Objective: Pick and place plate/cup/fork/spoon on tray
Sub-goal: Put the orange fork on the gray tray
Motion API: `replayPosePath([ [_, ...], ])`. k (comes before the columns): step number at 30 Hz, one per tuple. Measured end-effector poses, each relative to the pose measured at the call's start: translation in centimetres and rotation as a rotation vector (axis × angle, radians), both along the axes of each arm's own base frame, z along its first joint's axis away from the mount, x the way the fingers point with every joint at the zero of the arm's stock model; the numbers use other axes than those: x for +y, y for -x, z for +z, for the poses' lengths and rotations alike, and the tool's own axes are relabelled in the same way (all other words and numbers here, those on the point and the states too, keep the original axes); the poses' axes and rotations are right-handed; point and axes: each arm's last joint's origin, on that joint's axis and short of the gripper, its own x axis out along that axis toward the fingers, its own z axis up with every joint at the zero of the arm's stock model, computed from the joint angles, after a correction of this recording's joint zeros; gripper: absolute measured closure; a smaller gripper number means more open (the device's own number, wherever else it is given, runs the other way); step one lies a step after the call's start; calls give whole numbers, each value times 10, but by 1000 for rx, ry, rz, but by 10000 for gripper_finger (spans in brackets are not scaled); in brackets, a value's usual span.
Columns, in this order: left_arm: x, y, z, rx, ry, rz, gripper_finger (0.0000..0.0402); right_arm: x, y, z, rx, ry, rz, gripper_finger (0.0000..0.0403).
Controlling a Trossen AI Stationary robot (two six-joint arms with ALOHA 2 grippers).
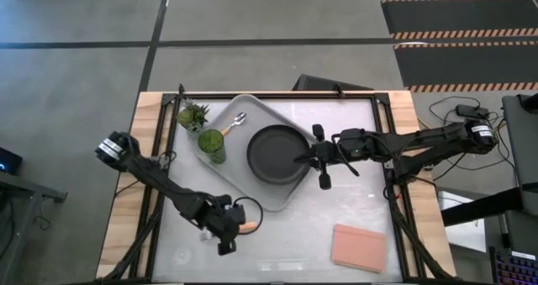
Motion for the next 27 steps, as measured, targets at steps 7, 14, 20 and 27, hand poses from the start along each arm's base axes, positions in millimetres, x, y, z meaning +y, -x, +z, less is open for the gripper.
replayPosePath([
  [7,2,-1,-14,11,-73,36,299,0,0,0,-2,20,5,394],
  [14,-3,-8,-26,-13,-65,29,272,0,0,0,-2,29,8,394],
  [20,-2,-10,-34,-18,-111,51,231,0,0,0,-2,29,8,394],
  [27,-5,-14,-45,-13,-131,31,224,0,0,0,1,29,8,394],
])
